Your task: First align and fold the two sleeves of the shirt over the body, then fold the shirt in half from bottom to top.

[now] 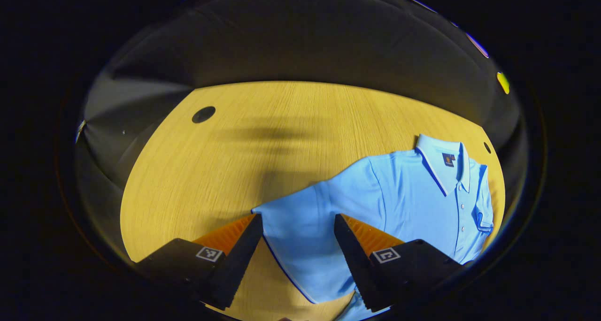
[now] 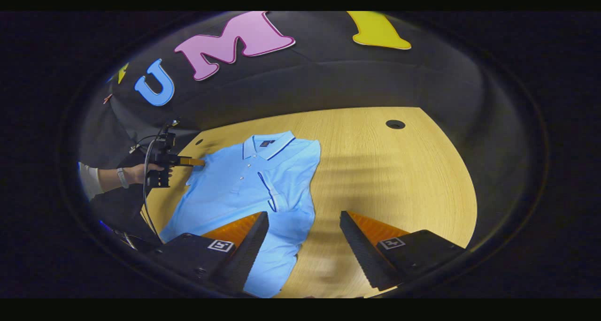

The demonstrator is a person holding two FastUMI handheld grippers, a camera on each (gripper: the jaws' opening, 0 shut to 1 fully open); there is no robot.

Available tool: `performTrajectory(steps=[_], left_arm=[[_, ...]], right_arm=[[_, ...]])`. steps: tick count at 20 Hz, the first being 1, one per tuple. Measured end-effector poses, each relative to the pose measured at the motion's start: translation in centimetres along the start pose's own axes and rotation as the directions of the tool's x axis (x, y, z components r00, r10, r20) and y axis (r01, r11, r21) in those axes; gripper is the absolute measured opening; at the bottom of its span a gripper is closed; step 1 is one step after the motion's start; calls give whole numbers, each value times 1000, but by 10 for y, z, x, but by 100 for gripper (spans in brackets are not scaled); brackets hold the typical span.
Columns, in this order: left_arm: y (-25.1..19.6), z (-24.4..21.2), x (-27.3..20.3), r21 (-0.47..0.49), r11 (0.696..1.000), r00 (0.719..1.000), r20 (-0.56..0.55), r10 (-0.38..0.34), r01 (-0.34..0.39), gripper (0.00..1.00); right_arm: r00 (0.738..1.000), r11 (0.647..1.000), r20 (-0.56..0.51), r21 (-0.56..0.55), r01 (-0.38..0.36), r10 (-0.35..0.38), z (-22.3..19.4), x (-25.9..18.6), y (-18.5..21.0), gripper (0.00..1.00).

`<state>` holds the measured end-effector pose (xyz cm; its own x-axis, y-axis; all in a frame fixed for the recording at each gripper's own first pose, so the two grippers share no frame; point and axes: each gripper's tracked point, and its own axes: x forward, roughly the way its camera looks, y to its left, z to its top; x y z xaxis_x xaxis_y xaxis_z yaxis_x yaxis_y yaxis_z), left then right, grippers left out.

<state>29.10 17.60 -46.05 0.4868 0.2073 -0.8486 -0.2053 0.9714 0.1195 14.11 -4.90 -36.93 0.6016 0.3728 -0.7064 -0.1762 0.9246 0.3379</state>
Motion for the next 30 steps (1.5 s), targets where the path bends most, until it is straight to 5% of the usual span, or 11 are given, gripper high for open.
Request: performTrajectory(steps=[1,5,9,16,24,26,29,30], left_arm=[[-1,2,0,4,1000,1000,7,-8,8,99],[-30,5,-7,9,1000,999,26,-27,27,12],[-31,5,-7,31,999,999,20,-28,27,8],[-64,35,-42,115,991,993,96,-74,63,8],[-158,19,-50,118,966,970,51,-239,231,10],[-183,1,-53,69,948,950,-6,-311,311,17],[-199,-7,-56,87,936,940,0,-342,341,76],[-201,-7,-62,103,933,938,7,-347,344,80]], right_arm=[[1000,1000,0,3,-4,4,1,1,2,95],[1000,1000,9,12,-27,27,2,-2,-8,95],[1000,1000,11,12,-21,21,2,-9,-12,96],[999,999,22,3,-38,38,3,-3,-4,96],[999,999,17,-27,-43,44,-2,-8,-1,96],[999,999,17,-30,-40,41,-4,-10,-2,96],[999,999,10,-16,-40,41,-9,-11,-4,96],[999,999,7,-8,-45,45,-11,-11,-2,96]])
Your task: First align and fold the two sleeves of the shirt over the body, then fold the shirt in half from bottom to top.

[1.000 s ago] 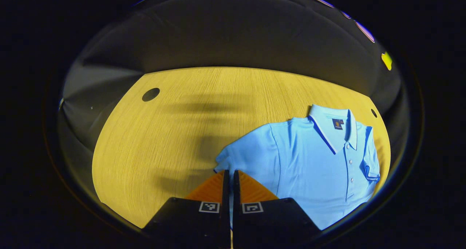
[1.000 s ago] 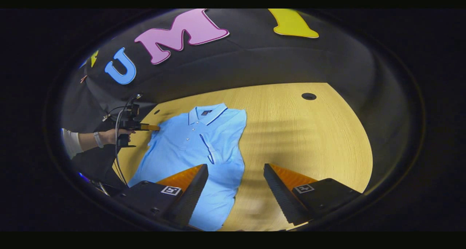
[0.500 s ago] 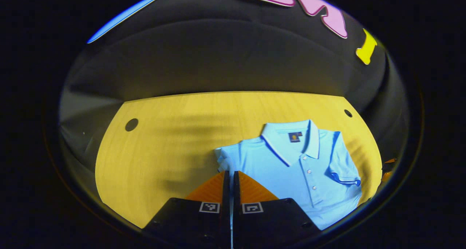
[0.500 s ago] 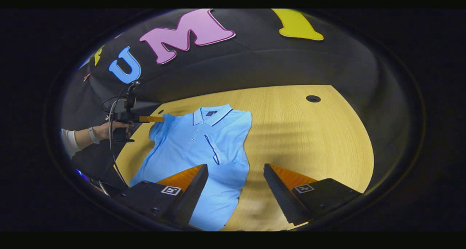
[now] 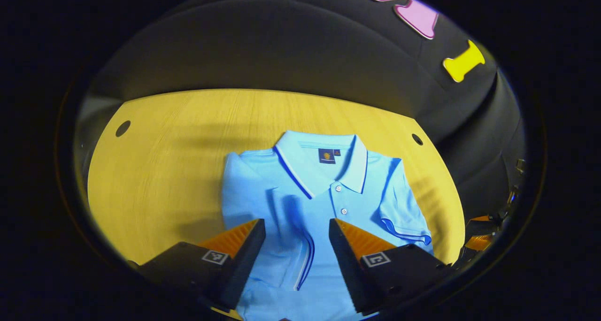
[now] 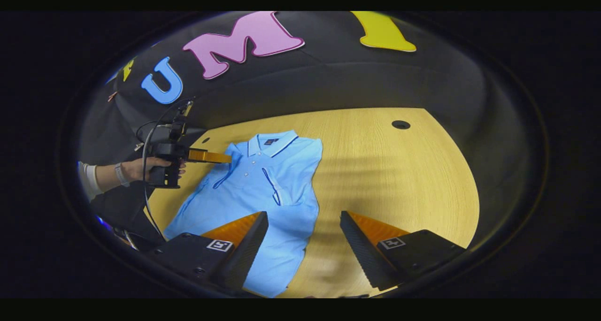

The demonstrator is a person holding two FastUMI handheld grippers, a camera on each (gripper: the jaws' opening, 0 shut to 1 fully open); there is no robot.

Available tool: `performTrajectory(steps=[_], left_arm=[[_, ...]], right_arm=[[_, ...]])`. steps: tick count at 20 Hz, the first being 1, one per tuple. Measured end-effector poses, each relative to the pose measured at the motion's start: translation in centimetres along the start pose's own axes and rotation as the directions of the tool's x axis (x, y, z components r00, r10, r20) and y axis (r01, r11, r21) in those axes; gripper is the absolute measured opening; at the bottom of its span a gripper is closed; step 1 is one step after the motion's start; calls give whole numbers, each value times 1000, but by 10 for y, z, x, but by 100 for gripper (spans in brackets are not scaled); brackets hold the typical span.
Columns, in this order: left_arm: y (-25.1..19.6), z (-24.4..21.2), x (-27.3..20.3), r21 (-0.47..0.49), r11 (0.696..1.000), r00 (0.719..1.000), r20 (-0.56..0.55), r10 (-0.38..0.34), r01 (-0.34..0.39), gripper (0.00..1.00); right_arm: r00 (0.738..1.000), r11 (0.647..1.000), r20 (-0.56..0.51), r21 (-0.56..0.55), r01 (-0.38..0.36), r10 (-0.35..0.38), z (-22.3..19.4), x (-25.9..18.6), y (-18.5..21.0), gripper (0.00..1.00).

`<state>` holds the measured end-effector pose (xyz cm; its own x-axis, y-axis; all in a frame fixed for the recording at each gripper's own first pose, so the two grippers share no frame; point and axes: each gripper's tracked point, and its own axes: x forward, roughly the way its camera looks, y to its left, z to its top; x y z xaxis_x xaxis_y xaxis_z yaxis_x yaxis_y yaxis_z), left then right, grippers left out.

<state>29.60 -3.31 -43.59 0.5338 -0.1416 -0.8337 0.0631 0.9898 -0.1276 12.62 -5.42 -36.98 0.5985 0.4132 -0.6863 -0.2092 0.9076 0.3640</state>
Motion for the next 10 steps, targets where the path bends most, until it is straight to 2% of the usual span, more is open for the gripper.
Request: performTrajectory(steps=[1,5,10], left_arm=[[-2,1,-6,9,1000,1000,11,-7,7,93],[-4,-3,-53,30,999,998,50,-40,39,94],[16,-56,-133,-20,999,997,64,-35,37,94]], right_arm=[[1000,1000,-3,5,-3,3,-1,1,1,97],[1000,1000,-15,10,-19,20,-7,-1,8,96],[996,998,-64,34,-54,56,-30,-6,18,97]])
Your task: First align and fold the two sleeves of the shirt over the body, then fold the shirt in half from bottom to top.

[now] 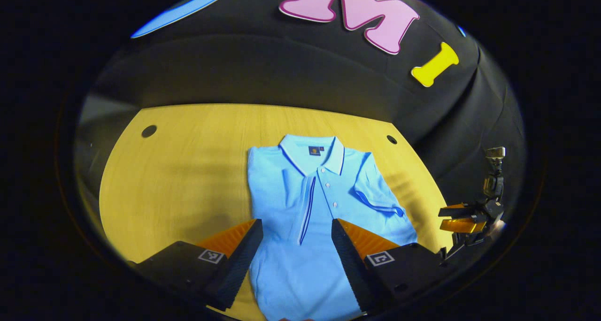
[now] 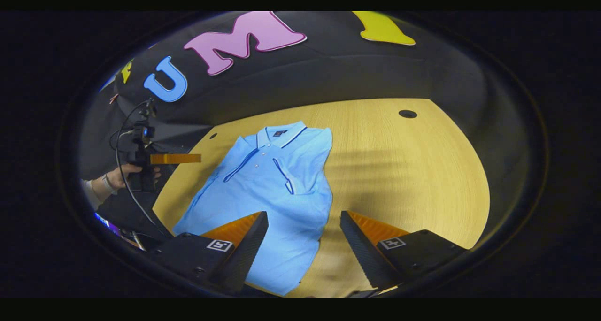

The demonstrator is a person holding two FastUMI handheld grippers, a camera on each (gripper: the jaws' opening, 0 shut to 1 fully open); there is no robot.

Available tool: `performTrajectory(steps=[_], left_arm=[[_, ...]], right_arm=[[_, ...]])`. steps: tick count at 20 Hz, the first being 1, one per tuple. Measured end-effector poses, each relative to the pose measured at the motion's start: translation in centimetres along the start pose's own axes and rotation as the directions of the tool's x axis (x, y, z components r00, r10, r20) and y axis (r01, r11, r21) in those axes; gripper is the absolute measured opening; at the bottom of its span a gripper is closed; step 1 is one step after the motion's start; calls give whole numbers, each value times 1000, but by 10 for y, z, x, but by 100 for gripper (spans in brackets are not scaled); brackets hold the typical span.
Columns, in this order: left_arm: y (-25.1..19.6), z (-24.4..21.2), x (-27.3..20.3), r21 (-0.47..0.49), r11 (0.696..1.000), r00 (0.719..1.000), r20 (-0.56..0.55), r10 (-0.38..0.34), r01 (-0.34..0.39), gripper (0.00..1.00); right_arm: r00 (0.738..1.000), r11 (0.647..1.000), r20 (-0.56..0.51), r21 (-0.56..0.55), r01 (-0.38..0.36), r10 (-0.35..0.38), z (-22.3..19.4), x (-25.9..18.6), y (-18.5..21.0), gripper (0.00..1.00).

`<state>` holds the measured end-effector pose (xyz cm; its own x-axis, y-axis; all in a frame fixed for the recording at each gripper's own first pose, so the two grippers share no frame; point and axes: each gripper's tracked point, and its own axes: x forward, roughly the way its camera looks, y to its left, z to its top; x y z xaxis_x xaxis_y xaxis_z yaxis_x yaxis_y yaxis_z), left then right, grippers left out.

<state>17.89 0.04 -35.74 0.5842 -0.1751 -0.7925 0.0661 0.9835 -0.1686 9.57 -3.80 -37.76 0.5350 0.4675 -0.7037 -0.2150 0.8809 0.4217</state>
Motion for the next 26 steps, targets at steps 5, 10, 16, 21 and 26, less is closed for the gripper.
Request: performTrajectory(steps=[5,10,16,21,26], left_arm=[[27,-95,-63,-149,988,997,-67,26,-36,94],[48,-176,-90,-240,966,988,-137,65,-97,94],[42,-242,-101,-275,958,974,-227,20,-84,94],[26,-260,-108,-271,962,968,-249,-40,-30,94],[6,-273,-105,-271,962,953,-282,-108,29,91]], right_arm=[[997,999,-76,37,-12,14,-49,-14,5,96],[988,996,-150,87,-23,36,-103,-26,16,97],[975,988,-212,154,-29,61,-160,-37,25,97],[970,976,-221,210,-51,99,-188,-46,38,97],[961,941,-197,313,-125,193,-195,-45,63,97]])
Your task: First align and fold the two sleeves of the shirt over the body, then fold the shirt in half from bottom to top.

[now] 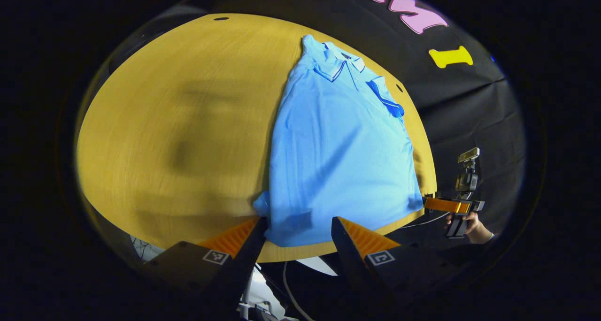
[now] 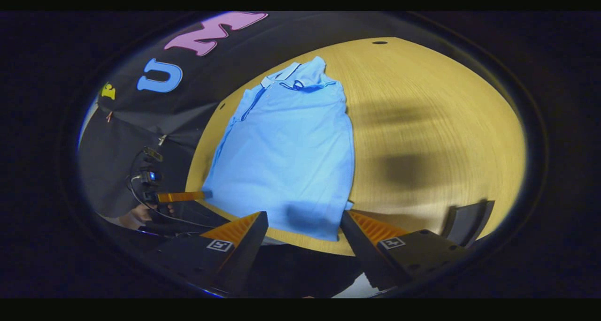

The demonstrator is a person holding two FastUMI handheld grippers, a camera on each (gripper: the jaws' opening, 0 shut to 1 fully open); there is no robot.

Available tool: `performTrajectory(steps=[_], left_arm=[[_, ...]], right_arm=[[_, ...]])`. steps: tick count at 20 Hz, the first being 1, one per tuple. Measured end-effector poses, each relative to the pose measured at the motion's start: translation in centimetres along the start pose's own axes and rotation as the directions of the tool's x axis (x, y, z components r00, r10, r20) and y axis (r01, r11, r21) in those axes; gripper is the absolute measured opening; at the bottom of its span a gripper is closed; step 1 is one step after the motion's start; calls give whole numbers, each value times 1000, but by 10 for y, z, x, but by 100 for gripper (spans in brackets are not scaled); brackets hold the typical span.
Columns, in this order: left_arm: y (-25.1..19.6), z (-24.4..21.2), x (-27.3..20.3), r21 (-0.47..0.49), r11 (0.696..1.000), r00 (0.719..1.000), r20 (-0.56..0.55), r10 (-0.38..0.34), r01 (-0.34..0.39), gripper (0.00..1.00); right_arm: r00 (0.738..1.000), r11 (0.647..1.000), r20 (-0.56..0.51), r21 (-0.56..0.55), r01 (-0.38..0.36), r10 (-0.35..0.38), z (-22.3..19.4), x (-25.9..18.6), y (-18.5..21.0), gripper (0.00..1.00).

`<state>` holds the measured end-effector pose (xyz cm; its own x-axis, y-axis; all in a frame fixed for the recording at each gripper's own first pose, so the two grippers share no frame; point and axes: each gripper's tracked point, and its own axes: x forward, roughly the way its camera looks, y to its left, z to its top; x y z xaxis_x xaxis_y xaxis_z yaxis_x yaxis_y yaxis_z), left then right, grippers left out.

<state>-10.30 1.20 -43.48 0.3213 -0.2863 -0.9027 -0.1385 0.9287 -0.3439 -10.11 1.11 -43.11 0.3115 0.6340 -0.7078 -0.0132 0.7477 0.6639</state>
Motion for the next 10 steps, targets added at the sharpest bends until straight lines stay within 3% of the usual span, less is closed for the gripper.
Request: performTrajectory(steps=[3,4,6,7,8,9,10], left_arm=[[-1,-2,9,24,1000,1000,-5,-1,1,89],[3,-2,12,37,999,1000,-2,17,-17,73],[5,2,16,46,999,1000,11,24,-24,55],[8,3,16,46,998,999,20,32,-33,45],[11,6,17,39,999,999,34,36,-37,29],[7,9,17,18,1000,999,50,14,-15,20],[2,10,19,-3,1000,999,51,-7,7,11]], right_arm=[[999,994,3,102,-49,49,1,10,7,94],[998,989,9,131,-62,61,3,13,9,87],[997,984,21,163,-78,75,5,17,10,84],[997,984,20,162,-70,68,4,21,7,75],[999,985,15,163,-54,52,4,28,1,73],[1000,983,11,182,-26,24,3,33,-7,56],[999,971,24,231,-52,48,8,33,-3,43]])
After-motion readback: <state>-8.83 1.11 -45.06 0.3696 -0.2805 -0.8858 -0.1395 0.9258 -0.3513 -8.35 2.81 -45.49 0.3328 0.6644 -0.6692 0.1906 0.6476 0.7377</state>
